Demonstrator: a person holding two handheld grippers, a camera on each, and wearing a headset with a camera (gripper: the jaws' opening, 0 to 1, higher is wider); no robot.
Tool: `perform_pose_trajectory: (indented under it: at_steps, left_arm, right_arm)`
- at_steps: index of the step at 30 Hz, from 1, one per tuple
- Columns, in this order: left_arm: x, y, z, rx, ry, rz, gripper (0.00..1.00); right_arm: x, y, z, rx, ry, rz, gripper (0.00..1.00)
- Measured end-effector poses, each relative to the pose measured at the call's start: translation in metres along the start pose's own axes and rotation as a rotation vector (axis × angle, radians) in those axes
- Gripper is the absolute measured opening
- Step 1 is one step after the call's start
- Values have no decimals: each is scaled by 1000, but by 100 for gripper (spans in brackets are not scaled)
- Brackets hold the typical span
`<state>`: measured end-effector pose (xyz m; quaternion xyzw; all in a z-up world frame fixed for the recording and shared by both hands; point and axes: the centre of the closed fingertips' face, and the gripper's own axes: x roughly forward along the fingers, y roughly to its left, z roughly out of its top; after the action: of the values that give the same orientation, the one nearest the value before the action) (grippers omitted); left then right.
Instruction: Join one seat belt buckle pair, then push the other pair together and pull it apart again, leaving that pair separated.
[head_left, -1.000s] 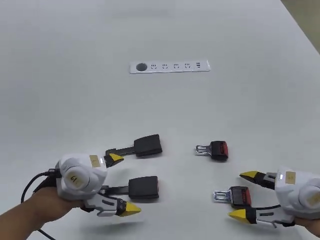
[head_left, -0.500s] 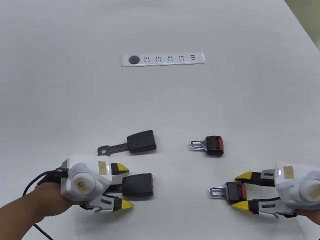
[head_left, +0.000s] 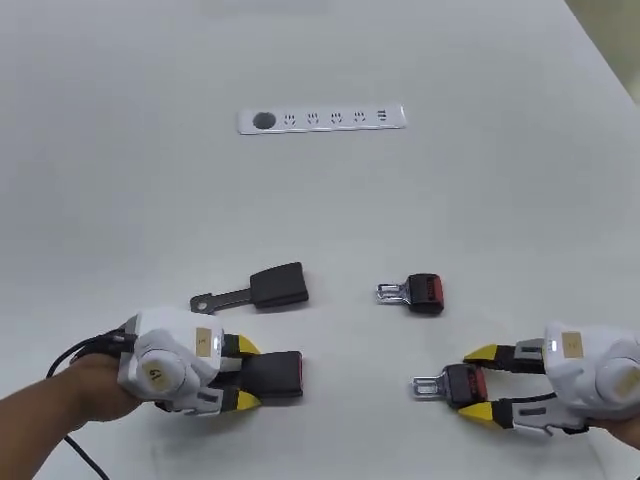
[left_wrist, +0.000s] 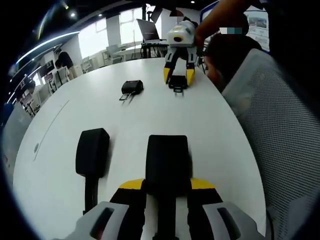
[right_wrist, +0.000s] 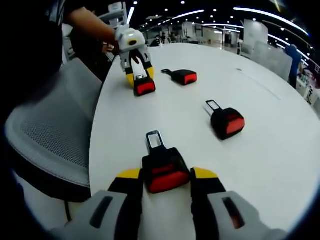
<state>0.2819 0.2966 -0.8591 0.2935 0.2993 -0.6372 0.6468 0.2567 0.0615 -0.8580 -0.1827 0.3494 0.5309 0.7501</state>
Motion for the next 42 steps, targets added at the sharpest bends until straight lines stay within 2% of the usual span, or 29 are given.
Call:
perform_pose_trajectory:
  at_steps: [15,22,38,42]
  left_arm:
    - [1,2,2,18,19,-20,33]
    - [1,3,2,3,19,-14,33]
    - [-1,3,0,-10,29,-6,33]
    - [-1,3,0,-14,31,-5,33]
  right_arm:
    - [6,-2,7,40,-75,-26,38]
    - [18,-4,19,37,-113,-36,38]
    - [46,4,50,24,-182,3,38]
    - [52,6,56,43,-203,7,36]
